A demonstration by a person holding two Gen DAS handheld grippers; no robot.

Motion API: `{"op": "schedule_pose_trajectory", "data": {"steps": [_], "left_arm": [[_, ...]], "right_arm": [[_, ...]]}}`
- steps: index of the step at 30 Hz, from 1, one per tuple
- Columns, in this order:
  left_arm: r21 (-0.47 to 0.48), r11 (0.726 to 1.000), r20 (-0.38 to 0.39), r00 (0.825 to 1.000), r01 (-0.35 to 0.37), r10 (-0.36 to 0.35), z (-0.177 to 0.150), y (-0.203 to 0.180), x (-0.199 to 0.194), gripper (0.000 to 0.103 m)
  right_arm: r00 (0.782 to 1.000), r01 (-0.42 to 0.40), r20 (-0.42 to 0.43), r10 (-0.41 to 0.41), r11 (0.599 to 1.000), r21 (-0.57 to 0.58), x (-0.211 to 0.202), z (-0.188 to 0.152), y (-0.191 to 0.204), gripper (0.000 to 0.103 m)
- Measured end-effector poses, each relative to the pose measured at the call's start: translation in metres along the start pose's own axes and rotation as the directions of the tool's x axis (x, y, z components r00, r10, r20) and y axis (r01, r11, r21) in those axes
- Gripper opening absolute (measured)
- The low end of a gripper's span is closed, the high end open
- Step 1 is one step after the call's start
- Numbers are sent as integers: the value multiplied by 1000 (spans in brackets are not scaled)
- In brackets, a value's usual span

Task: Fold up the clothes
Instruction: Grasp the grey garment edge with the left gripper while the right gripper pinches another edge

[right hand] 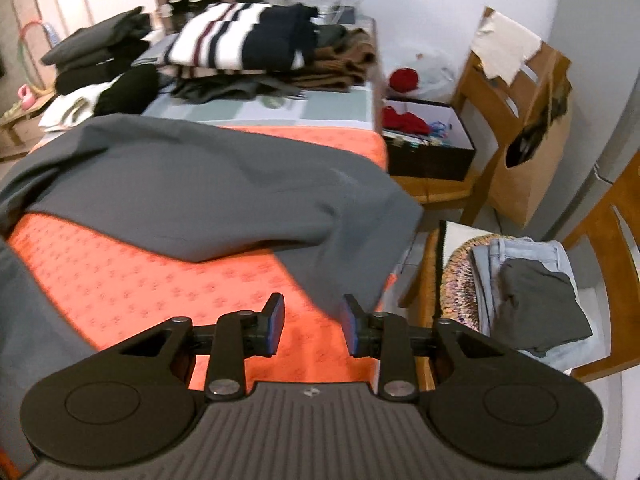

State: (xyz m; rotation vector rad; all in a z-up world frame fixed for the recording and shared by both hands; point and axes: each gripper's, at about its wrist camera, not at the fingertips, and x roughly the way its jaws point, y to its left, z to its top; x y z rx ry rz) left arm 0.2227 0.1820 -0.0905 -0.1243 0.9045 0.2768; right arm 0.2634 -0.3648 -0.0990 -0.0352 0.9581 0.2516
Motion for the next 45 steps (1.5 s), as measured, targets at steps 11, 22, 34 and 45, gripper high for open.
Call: {"op": "schedule_pose_trajectory", "data": {"steps": [11,22,34,45], "left_arm": [[-1,983,-53,982,-183,182,-3,-12,23,54],[-202,941,-32,962,-272,271,6,7,-5,18],[-352,934,-12,998,-58,57,-5,4,-46,50],[-103,986,66,990,128,-122,-29,-47,-97,56]], "right_arm": [[996,-9,-82,18,993,114,63,10,-35,40],[972,138,183,-145,989,53,-15,54,-41,2],[943,305,123,-308,951,43,-13,62,-77,3],[995,66,79,-68,997,36,-49,20,-75,22]]}}
